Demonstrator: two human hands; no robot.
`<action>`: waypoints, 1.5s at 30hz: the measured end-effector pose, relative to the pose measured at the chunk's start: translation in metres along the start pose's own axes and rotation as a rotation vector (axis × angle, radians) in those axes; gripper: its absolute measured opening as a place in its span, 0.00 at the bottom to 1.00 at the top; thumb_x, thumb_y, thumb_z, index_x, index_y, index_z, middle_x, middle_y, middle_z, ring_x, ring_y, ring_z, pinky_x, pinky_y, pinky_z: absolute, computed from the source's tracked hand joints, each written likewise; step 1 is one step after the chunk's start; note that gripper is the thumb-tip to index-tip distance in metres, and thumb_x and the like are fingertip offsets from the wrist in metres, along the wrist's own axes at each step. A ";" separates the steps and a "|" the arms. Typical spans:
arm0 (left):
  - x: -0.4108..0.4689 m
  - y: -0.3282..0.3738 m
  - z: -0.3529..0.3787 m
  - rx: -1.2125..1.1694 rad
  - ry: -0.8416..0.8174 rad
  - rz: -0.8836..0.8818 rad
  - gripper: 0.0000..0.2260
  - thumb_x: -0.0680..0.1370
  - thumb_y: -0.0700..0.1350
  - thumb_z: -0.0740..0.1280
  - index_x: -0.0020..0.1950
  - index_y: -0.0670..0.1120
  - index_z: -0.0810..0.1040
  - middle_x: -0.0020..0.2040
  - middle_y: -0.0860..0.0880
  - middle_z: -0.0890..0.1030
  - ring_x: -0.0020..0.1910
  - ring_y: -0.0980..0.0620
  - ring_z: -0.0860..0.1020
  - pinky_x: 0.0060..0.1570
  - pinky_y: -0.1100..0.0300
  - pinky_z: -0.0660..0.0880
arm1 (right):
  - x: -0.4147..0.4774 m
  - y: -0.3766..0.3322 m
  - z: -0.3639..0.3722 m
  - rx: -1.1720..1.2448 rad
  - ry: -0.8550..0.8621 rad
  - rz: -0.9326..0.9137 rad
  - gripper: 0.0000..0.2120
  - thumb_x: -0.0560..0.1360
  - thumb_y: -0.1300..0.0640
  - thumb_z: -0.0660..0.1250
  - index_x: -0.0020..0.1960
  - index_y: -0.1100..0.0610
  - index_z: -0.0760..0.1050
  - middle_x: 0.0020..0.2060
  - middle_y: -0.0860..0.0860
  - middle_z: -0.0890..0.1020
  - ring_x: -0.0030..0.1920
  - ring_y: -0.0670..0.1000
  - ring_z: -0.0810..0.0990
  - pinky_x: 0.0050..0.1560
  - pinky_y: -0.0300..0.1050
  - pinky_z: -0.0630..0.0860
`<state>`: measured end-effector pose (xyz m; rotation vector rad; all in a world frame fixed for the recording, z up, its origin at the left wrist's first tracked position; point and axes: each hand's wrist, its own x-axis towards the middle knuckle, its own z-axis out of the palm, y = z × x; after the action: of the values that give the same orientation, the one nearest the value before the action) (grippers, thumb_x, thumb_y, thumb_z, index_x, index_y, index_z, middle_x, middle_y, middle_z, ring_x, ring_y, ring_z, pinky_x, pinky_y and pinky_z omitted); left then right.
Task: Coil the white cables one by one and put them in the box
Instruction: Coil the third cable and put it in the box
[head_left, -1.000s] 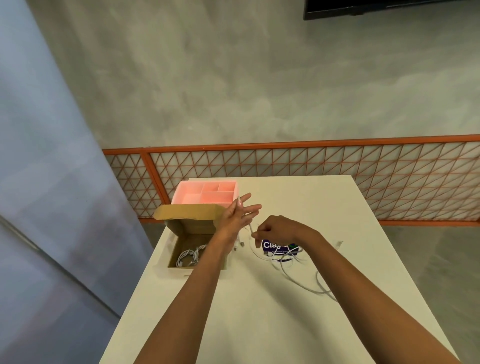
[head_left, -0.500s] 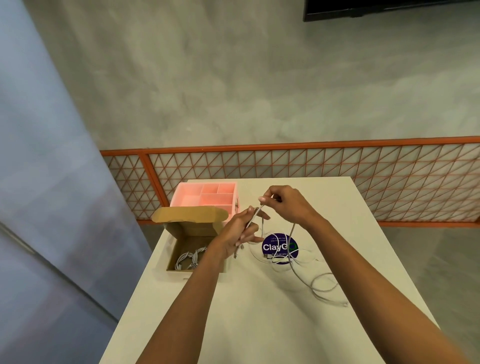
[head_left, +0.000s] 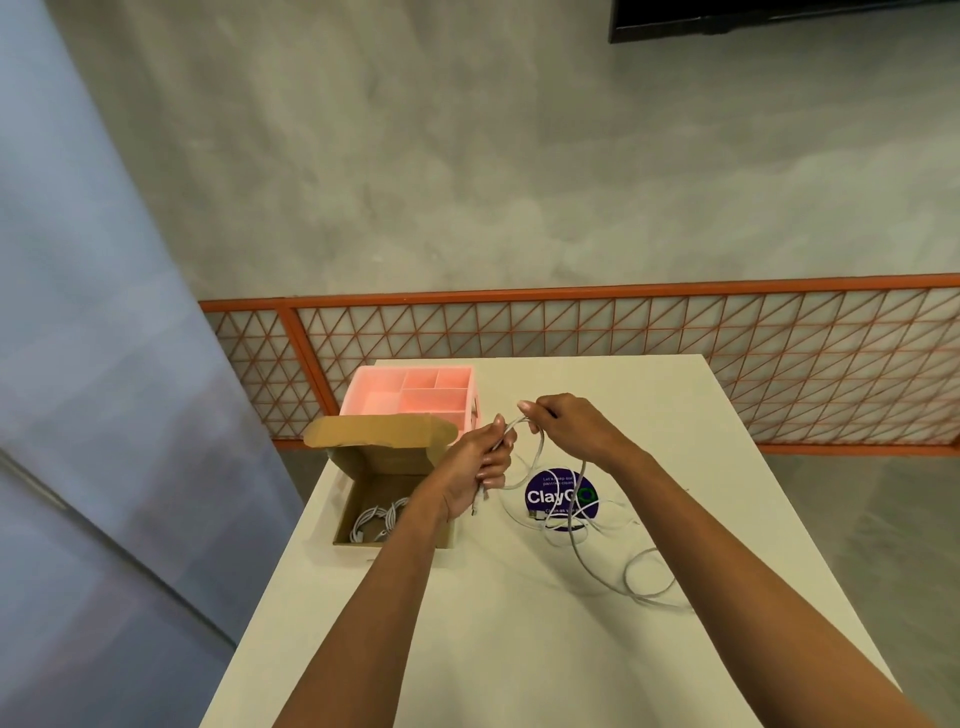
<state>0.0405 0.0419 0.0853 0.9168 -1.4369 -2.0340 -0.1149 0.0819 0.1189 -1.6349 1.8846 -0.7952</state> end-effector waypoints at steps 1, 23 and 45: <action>0.001 0.000 0.000 0.028 0.025 0.007 0.17 0.82 0.53 0.54 0.39 0.46 0.69 0.25 0.55 0.58 0.23 0.58 0.54 0.22 0.67 0.55 | 0.001 0.001 0.002 -0.006 0.004 0.014 0.20 0.81 0.47 0.55 0.39 0.58 0.73 0.33 0.50 0.74 0.31 0.44 0.69 0.33 0.36 0.63; -0.001 -0.007 0.004 -0.218 -0.179 0.054 0.15 0.82 0.50 0.52 0.41 0.44 0.70 0.24 0.55 0.59 0.21 0.61 0.56 0.20 0.69 0.56 | 0.004 -0.003 0.003 0.158 0.337 -0.111 0.18 0.77 0.48 0.65 0.36 0.58 0.81 0.17 0.42 0.71 0.25 0.39 0.72 0.32 0.39 0.63; -0.006 0.011 -0.002 -0.624 -0.264 0.183 0.21 0.82 0.48 0.53 0.73 0.41 0.65 0.26 0.53 0.55 0.21 0.58 0.52 0.25 0.69 0.70 | -0.008 0.029 0.021 0.329 0.045 0.043 0.13 0.83 0.56 0.53 0.49 0.59 0.74 0.31 0.51 0.71 0.26 0.47 0.70 0.27 0.38 0.73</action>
<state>0.0460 0.0409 0.0962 0.2561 -0.8571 -2.3057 -0.1192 0.0903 0.0835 -1.3791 1.7049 -1.0678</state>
